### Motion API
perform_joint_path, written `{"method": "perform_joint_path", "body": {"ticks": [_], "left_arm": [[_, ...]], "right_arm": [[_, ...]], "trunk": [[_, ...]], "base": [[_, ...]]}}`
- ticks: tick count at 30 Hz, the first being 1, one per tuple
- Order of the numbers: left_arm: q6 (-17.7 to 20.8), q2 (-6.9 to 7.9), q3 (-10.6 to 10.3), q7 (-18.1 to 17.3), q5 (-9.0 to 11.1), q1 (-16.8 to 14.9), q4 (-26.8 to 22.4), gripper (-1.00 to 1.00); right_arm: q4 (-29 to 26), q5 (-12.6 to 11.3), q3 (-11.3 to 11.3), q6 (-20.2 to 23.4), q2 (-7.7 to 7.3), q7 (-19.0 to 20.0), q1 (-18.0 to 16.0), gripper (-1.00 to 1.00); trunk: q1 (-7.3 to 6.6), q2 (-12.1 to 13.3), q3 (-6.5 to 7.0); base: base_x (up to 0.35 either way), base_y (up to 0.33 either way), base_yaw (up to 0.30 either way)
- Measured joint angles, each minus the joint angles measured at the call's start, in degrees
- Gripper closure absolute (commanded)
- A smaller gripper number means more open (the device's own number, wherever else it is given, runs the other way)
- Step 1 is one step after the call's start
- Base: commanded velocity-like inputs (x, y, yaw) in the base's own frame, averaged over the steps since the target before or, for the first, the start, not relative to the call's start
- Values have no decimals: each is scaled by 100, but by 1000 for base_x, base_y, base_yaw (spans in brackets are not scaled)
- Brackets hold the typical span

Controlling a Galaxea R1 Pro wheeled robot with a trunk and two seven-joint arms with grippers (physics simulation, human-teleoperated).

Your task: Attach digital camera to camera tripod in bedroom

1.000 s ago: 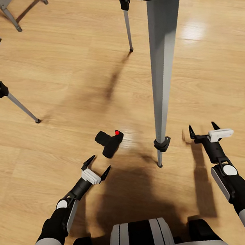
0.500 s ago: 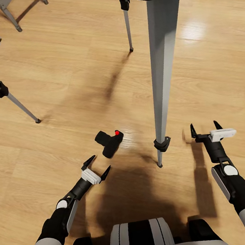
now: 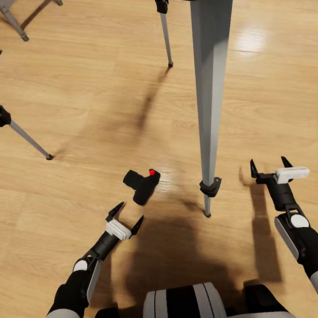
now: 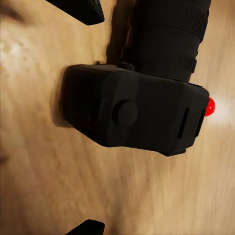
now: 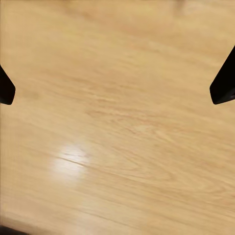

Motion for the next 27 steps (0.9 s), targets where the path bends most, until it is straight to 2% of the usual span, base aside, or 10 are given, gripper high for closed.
{"method": "perform_joint_path", "body": {"ticks": [21,24,27], "left_arm": [[20,-27,9,29,2,1,-44,-100],[27,-31,82,43,9,0,-50,-100],[36,-36,272,50,17,0,-54,-100]], "right_arm": [[-1,0,-1,-2,0,-21,0,-100],[-1,0,-1,-2,0,-23,0,-100],[-1,0,-1,-2,0,-21,0,-100]], "trunk": [[0,0,0],[0,0,0],[0,0,0]], "base": [[0,0,0],[0,0,0],[0,0,0]]}}
